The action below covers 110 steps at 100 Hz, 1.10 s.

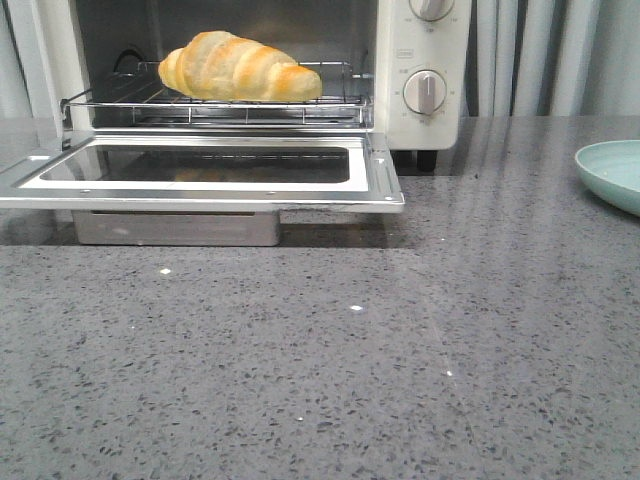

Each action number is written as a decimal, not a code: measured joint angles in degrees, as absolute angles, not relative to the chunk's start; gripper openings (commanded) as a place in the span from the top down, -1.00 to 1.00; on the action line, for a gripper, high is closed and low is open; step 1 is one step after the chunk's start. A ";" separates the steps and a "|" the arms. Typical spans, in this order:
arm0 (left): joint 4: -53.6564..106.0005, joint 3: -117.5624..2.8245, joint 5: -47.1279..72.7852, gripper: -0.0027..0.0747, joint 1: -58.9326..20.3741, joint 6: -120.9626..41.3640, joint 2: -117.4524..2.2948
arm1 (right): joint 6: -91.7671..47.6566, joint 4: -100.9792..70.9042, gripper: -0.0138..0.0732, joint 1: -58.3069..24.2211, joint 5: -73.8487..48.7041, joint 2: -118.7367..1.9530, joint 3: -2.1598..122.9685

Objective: Put bread in oven

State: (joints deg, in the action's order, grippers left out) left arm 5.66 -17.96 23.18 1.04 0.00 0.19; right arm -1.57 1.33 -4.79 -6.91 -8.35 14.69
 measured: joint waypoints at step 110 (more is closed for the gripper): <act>5.66 -17.96 23.18 0.99 1.04 0.00 0.19 | -1.80 1.20 0.84 6.01 1.45 0.50 -0.64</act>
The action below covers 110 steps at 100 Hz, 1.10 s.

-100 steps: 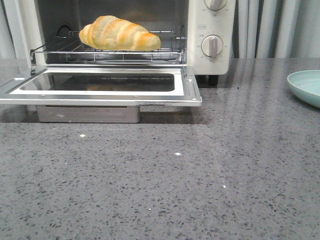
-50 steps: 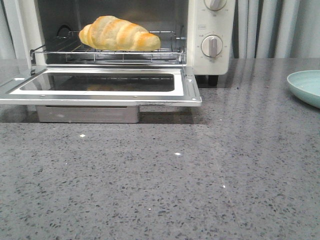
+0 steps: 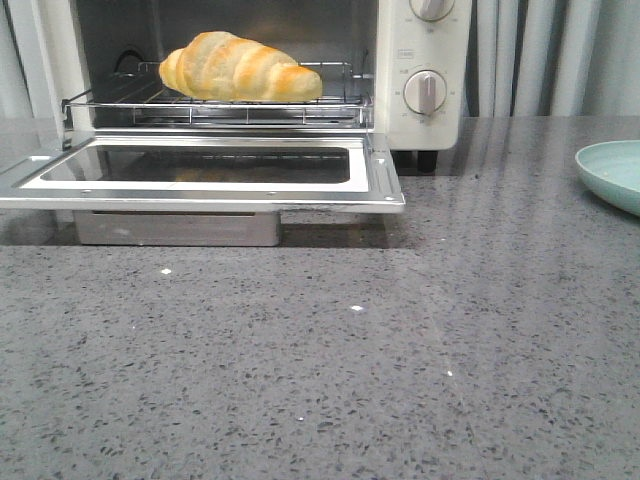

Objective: Put bread in oven

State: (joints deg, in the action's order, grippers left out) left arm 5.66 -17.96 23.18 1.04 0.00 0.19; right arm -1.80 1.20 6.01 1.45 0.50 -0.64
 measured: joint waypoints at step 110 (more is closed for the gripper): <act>5.66 -17.96 23.18 0.99 1.04 0.00 0.19 | -1.80 1.20 0.84 6.01 0.74 0.50 -0.64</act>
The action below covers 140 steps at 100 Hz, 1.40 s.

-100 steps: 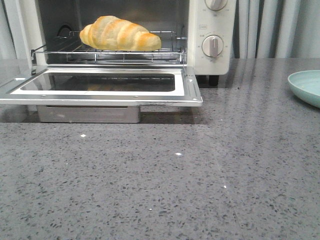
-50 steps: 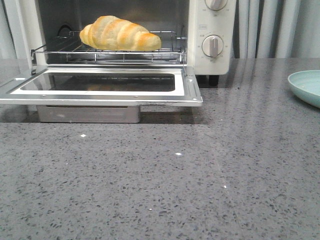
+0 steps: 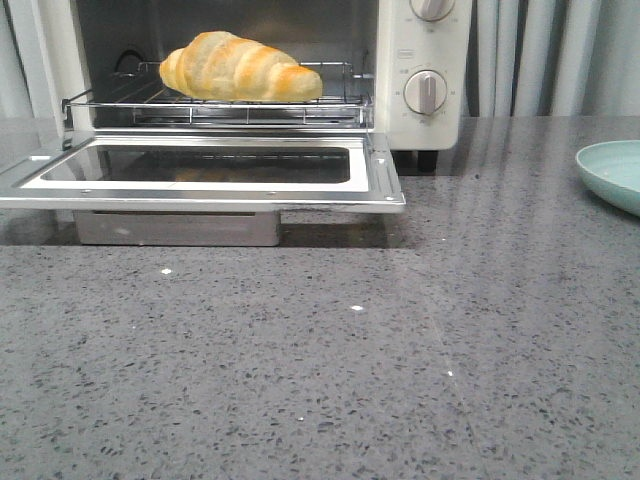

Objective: Put bread in oven

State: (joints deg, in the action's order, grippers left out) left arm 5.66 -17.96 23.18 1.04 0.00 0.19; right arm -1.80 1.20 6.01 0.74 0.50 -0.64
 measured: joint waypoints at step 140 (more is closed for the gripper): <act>-2.91 0.14 6.77 0.99 -2.93 7.99 0.19 | -1.80 1.20 0.84 6.01 0.74 0.50 -0.64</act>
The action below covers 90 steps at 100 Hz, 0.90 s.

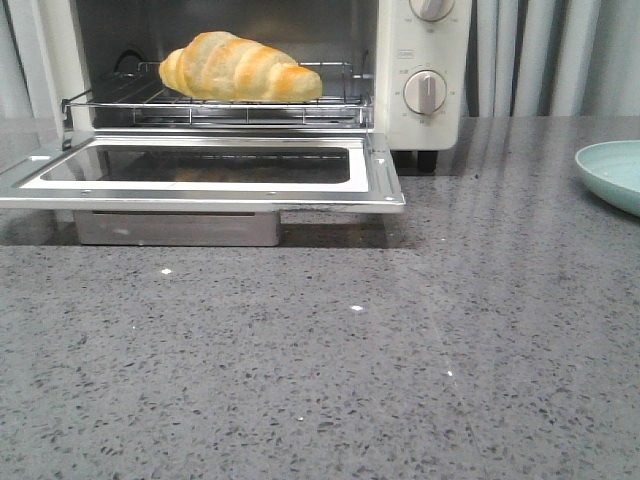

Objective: Put bread in oven

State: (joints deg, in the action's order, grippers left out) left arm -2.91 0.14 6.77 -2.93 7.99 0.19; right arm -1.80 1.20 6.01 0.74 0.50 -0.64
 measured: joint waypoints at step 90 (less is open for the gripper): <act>0.77 0.14 5.49 0.99 -2.93 3.23 0.19 | -1.80 1.20 0.84 6.01 0.74 0.50 -0.64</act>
